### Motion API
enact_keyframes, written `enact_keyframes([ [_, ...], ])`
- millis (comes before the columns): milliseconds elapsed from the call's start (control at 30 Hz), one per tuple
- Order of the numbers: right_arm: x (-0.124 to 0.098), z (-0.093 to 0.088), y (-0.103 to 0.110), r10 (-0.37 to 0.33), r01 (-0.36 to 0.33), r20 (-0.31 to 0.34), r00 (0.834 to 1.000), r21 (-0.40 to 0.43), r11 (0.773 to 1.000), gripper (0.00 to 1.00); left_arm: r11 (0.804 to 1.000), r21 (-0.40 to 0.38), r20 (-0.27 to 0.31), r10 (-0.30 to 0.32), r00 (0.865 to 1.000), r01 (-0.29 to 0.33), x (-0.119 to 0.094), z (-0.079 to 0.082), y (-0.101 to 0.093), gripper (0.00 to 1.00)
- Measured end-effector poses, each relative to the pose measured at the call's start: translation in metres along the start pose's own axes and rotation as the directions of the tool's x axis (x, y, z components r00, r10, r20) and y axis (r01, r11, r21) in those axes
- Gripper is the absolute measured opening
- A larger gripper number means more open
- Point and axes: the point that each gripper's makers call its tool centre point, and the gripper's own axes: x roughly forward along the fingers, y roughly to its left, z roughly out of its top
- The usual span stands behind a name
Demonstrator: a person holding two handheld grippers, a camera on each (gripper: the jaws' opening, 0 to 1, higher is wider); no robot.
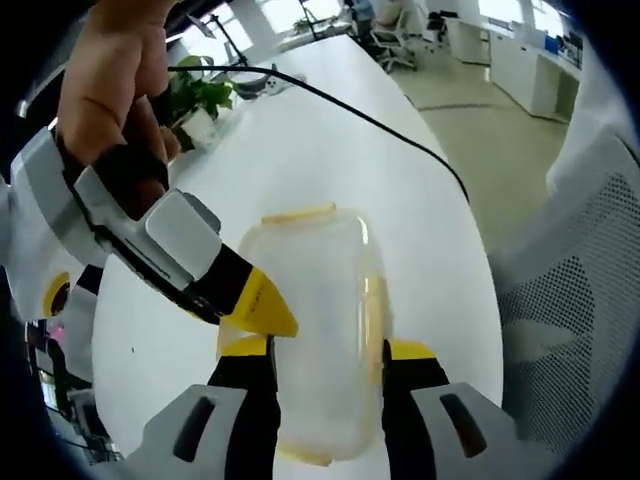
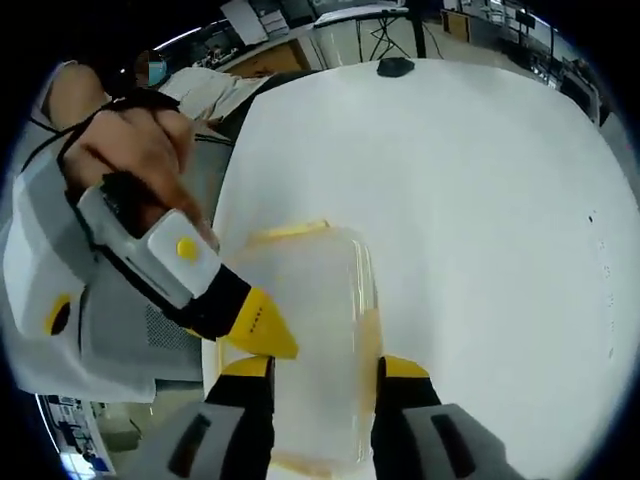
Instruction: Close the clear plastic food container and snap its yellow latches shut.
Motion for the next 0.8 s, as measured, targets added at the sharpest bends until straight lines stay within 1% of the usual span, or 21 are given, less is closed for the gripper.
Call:
enact_keyframes([
  [67,0.000,0.001,0.000,0.001,-0.001,0.008,1.000,0.006,1.000,0.35,1.000,0.004,0.025,-0.007,1.000,0.007,-0.002,0.000,-0.002,0.36],
  [200,-0.002,0.003,0.002,-0.002,0.002,0.011,1.000,0.000,1.000,0.36,1.000,0.018,0.011,-0.012,1.000,0.012,-0.002,0.003,-0.006,0.36],
  [367,-0.003,0.005,0.002,-0.005,0.005,0.010,1.000,-0.006,1.000,0.37,1.000,0.027,0.018,-0.016,1.000,0.016,-0.004,0.004,-0.014,0.37],
  [467,-0.003,0.006,0.001,-0.002,0.002,0.009,1.000,-0.007,1.000,0.37,0.999,0.029,0.019,-0.018,1.000,0.018,-0.004,0.004,-0.012,0.37],
  [500,-0.004,0.006,0.001,-0.001,0.001,0.010,1.000,-0.008,1.000,0.37,0.999,0.028,0.019,-0.018,1.000,0.018,-0.005,0.005,-0.015,0.37],
  [733,-0.004,0.007,0.001,0.002,-0.002,0.016,1.000,-0.004,1.000,0.38,0.999,0.036,0.022,-0.024,0.999,0.024,-0.004,0.003,-0.014,0.38],
  [767,-0.004,0.007,0.002,0.002,-0.002,0.018,1.000,-0.003,1.000,0.38,0.999,0.039,0.023,-0.024,0.999,0.023,-0.005,0.004,-0.016,0.38],
  [800,-0.005,0.008,0.002,0.002,-0.002,0.022,1.000,-0.001,1.000,0.38,0.999,0.041,0.022,-0.024,0.999,0.023,-0.004,0.004,-0.014,0.38],
])
